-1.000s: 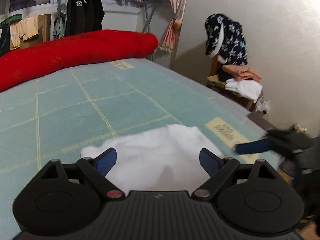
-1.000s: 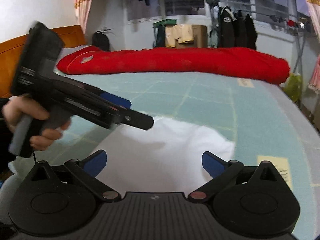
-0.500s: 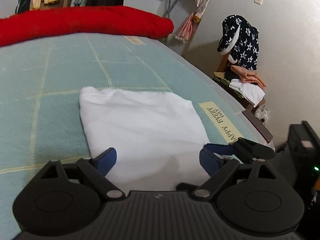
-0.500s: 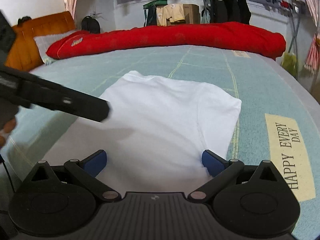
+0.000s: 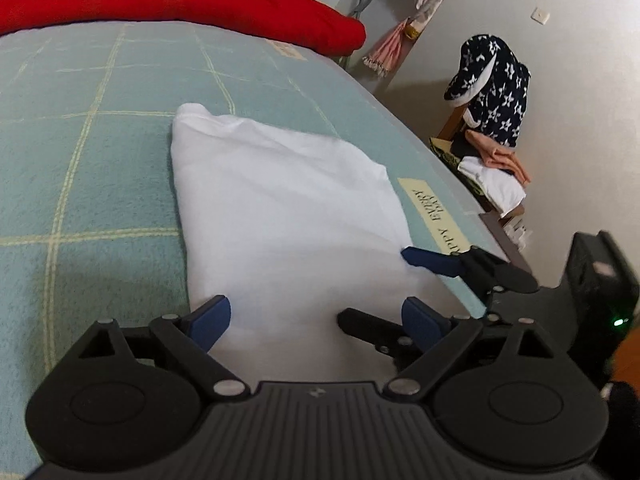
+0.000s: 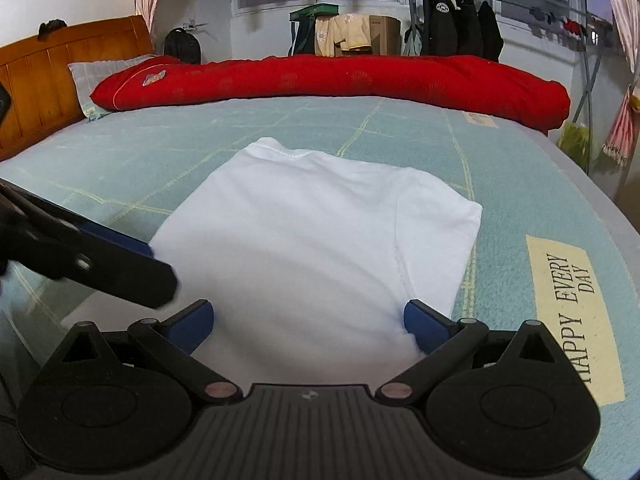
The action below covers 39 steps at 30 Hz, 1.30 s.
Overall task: Fold clothes
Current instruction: 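Lower both open grippers onto the edge of the folded white shirt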
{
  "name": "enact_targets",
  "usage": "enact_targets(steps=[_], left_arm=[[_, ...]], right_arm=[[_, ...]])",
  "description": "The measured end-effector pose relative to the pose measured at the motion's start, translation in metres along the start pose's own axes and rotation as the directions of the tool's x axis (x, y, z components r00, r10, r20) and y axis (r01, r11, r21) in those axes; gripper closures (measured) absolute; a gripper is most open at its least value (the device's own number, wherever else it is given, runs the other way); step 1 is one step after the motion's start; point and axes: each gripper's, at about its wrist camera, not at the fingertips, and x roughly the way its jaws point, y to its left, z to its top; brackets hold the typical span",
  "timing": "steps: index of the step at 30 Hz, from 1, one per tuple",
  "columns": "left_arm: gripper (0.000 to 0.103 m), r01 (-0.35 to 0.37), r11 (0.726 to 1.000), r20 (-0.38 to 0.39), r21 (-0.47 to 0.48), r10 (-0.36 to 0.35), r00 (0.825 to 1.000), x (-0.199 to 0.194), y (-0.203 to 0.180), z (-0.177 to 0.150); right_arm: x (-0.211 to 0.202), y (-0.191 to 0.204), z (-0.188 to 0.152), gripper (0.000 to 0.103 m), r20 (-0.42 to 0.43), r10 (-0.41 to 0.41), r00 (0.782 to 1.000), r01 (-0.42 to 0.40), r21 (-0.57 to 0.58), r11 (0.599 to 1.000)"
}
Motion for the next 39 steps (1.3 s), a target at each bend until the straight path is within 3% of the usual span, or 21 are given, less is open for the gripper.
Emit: enact_targets(steps=[4, 9, 13, 17, 20, 23, 30, 32, 35, 39], left_arm=[[0.011, 0.028, 1.000, 0.037, 0.003, -0.028, 0.999, -0.006, -0.004, 0.002], [0.011, -0.001, 1.000, -0.024, -0.027, 0.000, 1.000, 0.013, 0.001, -0.001], [0.011, 0.013, 1.000, 0.014, -0.012, -0.013, 1.000, -0.003, -0.003, -0.002], [0.010, 0.040, 0.999, 0.025, 0.002, -0.040, 0.999, -0.014, -0.006, -0.005], [0.010, 0.075, 0.997, -0.023, -0.021, -0.075, 0.997, -0.006, -0.003, -0.015], [0.011, 0.061, 0.998, -0.054, -0.034, -0.063, 0.997, 0.002, 0.001, -0.027], [0.010, 0.088, 0.996, 0.001, 0.019, -0.088, 0.996, -0.022, -0.014, -0.020], [0.010, 0.079, 0.997, -0.031, -0.014, -0.079, 0.996, -0.014, -0.007, -0.024], [0.010, 0.059, 0.997, -0.081, -0.048, -0.063, 0.995, -0.002, 0.006, -0.034], [0.010, 0.073, 0.996, -0.048, -0.056, -0.075, 0.996, -0.014, 0.011, -0.029]], right_arm=[[-0.001, -0.001, 0.000, 0.000, 0.005, -0.003, 1.000, 0.003, 0.003, 1.000], [-0.003, 0.003, 0.000, 0.000, 0.014, -0.016, 1.000, 0.016, -0.017, 1.000], [-0.022, 0.009, 0.003, 0.000, 0.028, -0.029, 0.999, 0.030, -0.016, 0.999], [-0.047, 0.019, -0.005, 0.000, 0.053, 0.023, 0.998, -0.020, -0.055, 0.998], [-0.048, 0.025, -0.017, 0.000, 0.020, 0.050, 0.999, -0.049, -0.070, 0.996], [-0.044, 0.026, -0.028, 0.000, -0.025, 0.042, 0.999, -0.043, -0.063, 0.997], [-0.057, 0.034, -0.025, 0.000, -0.017, 0.086, 0.996, -0.087, -0.060, 0.994], [-0.057, 0.038, -0.026, 0.000, -0.023, 0.111, 0.994, -0.112, -0.058, 0.992], [-0.050, 0.038, -0.033, 0.000, -0.073, 0.086, 0.994, -0.089, -0.047, 0.995], [-0.063, 0.032, -0.036, 0.000, -0.061, 0.103, 0.993, -0.104, -0.010, 0.995]])
